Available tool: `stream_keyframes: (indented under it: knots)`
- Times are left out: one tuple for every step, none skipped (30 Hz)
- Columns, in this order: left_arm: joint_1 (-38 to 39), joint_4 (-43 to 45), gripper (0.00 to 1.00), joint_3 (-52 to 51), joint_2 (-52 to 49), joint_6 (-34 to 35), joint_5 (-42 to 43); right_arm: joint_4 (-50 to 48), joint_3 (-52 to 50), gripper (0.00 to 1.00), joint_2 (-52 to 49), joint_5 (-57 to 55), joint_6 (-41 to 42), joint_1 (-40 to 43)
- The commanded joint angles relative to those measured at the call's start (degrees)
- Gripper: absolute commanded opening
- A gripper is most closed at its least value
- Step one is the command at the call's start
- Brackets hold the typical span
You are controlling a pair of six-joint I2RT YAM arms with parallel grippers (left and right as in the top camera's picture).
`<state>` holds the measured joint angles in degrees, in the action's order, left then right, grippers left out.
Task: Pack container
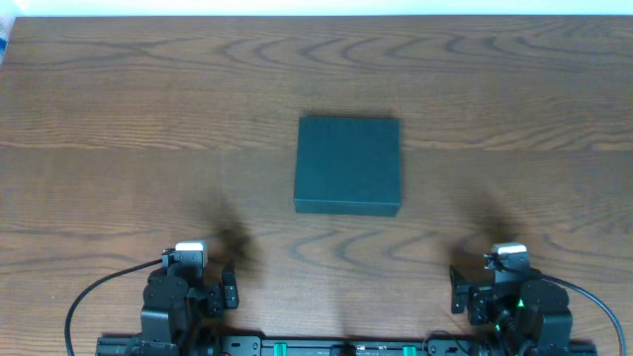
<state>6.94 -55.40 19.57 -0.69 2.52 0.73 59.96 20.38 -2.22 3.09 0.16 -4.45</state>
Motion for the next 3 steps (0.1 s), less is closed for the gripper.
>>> stream_keyframes:
  knots:
    - [-0.3,-1.6,0.96,-1.9,0.5,-0.8,0.2,0.3,-0.5,0.99,0.5,0.4,-0.7,0.8]
    - [-0.3,-1.6,0.95,-1.9,0.5,-0.8,0.2,0.3,-0.5,0.99,0.5,0.4,-0.7,0.8]
    - [-0.3,-1.6,0.95,-1.9,0.5,-0.9,0.2,0.3,-0.5,0.99,0.5,0.4,-0.7,0.8]
